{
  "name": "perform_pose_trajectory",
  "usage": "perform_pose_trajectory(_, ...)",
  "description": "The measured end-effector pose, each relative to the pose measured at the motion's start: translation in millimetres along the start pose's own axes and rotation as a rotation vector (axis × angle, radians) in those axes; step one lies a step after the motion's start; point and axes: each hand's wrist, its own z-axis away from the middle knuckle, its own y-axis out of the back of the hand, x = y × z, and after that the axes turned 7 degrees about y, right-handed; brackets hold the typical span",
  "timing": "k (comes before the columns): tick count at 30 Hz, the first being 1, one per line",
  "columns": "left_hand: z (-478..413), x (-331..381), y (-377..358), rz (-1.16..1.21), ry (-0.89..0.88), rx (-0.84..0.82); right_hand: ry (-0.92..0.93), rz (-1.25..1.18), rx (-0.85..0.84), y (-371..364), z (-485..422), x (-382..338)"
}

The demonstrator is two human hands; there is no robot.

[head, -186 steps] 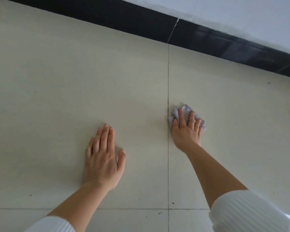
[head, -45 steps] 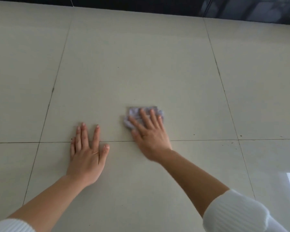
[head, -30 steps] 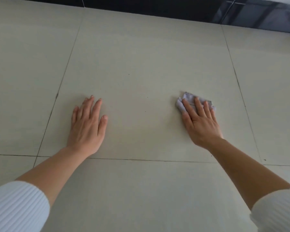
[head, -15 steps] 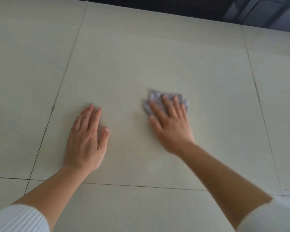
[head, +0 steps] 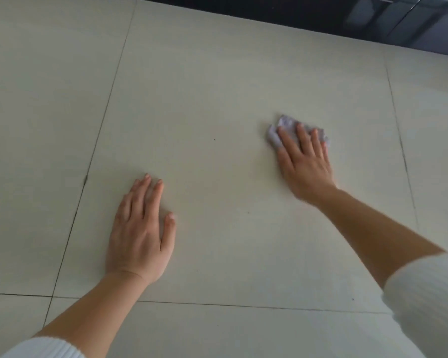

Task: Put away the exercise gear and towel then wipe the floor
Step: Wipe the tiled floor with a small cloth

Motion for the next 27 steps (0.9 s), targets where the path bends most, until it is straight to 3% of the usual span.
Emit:
perform_pose_trajectory(2,-0.8,-0.3,-0.5,-0.004,0.001,-0.001,-0.214,-0.185,-0.021,8.3,-38.4,-13.5)
perform_pose_trajectory(4,-0.6,-0.7,-1.3,-0.016,-0.002,-0.004,-0.262,-0.26,-0.027,16.8,-62.3,-42.2)
perform_pose_trajectory(11,-1.3,-1.0,-0.9,-0.008,0.009,-0.002,0.252,-0.225,-0.042,10.8,-29.1,-142.1)
perform_pose_trajectory(14,-1.1,-0.5,0.0,-0.014,0.011,-0.004,0.442,-0.128,-0.074,6.2,0.6,-130.3)
perform_pose_trajectory(16,-1.0,-0.7,0.3,-0.013,0.007,-0.007,0.46,-0.088,-0.073,3.3,8.3,-101.7)
perform_pose_trajectory(17,-0.7,-0.8,0.6,-0.016,0.008,-0.009,0.369,-0.097,-0.064,3.5,8.9,-82.8)
perform_pose_trajectory(22,-1.4,0.3,-0.3,-0.026,0.01,-0.014,-0.423,-0.212,0.108,15.0,-12.1,24.6)
perform_pose_trajectory(27,0.6,0.3,-0.5,-0.025,0.021,-0.015,-0.824,-0.32,0.132,26.9,-63.3,32.1)
